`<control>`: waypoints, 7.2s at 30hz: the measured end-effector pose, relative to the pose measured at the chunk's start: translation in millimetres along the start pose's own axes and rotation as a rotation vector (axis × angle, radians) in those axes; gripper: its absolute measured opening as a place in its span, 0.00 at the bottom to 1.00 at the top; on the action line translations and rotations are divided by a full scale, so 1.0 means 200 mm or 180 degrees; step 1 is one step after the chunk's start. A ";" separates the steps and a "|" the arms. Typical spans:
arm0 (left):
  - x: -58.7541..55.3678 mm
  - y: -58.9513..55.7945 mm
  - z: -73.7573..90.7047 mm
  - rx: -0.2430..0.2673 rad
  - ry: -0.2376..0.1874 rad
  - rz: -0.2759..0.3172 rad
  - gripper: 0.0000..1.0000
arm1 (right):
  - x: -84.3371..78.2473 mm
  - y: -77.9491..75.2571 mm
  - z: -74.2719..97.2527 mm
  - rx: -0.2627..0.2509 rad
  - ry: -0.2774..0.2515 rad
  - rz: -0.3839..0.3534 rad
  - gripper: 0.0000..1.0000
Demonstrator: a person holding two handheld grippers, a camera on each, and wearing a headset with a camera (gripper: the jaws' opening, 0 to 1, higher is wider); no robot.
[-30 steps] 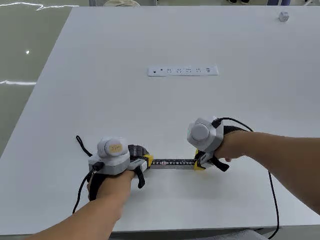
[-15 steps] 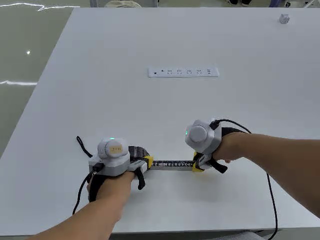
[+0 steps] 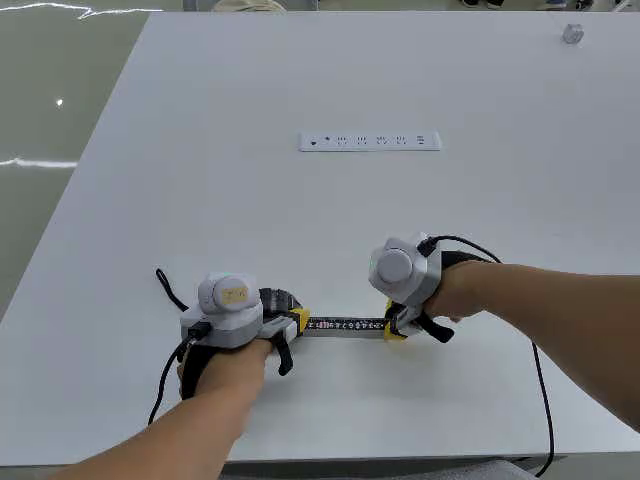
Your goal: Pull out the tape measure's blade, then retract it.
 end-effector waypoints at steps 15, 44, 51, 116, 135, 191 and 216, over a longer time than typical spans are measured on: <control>0.00 0.00 0.00 0.0000 -0.0003 -0.0002 0.59 | 0.03 0.01 0.00 0.0004 -0.0024 0.0018 0.15; 0.00 0.00 0.00 -0.0003 -0.0012 -0.0005 0.59 | 0.07 0.02 -0.02 -0.0002 -0.0077 0.0048 0.15; 0.00 0.00 0.00 -0.0005 -0.0011 -0.0002 0.59 | 0.09 0.02 -0.02 0.0002 -0.0089 0.0054 0.15; 0.00 0.00 0.00 -0.0005 -0.0017 0.0007 0.59 | 0.20 0.04 -0.05 0.0028 -0.0143 0.0128 0.15; 0.00 0.00 0.00 0.0000 -0.0018 0.0015 0.59 | 0.24 0.05 -0.06 0.0036 -0.0201 0.0142 0.15; 0.00 0.00 0.00 -0.0060 -0.0031 0.0096 0.59 | 0.34 0.06 -0.10 0.0051 -0.0343 0.0147 0.15; -0.01 0.00 -0.01 -0.0037 -0.0019 0.0050 0.59 | 0.40 0.08 -0.11 0.0065 -0.0433 0.0155 0.15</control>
Point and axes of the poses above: the centre of the closed fingertips' face, and the gripper's own axes: z roughly backward along the fingers, y roughly to its left, x roughly out of its top, the point moved 3 cm from there along z, roughly backward along the fingers, and after that the axes turned 10 degrees about -x, right-handed, at the moved point
